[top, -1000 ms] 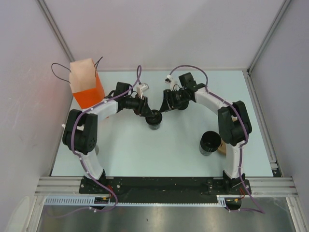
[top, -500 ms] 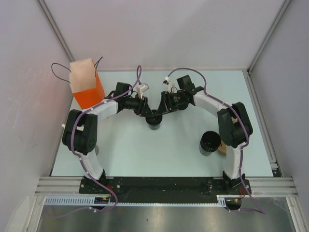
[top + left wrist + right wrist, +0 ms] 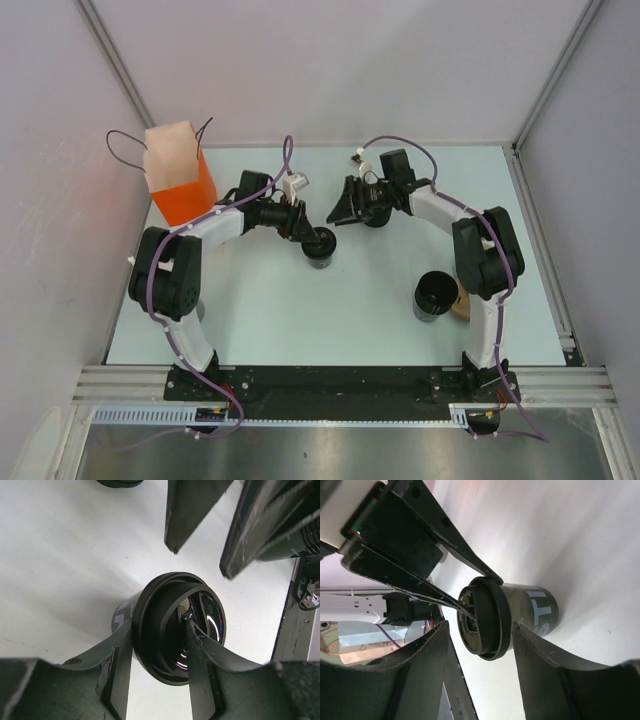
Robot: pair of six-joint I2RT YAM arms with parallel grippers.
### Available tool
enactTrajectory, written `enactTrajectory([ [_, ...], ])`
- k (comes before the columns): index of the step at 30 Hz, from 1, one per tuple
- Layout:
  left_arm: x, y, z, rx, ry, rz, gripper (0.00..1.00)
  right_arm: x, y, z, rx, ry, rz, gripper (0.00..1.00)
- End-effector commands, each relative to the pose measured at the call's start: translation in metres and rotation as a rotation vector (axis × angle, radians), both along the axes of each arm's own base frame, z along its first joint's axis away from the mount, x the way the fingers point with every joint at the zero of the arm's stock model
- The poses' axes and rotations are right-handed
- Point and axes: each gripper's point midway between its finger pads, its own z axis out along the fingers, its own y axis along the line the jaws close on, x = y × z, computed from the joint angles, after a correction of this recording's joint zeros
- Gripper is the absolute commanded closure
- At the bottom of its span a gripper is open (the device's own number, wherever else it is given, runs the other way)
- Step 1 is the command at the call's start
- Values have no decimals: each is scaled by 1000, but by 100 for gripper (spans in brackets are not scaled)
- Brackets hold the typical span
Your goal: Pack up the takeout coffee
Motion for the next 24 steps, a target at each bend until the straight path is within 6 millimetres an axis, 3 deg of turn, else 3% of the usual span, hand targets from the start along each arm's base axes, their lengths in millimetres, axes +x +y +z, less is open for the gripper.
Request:
enactTrajectory([
  [1, -12, 20, -49, 167, 48, 36, 60, 10, 9, 14, 72, -18, 21, 43],
  [10, -12, 20, -48, 162, 47, 36, 60, 21, 18, -17, 16, 28, 8, 47],
  [24, -12, 23, -50, 181, 45, 39, 60, 6, 22, -45, -66, 73, 40, 56],
])
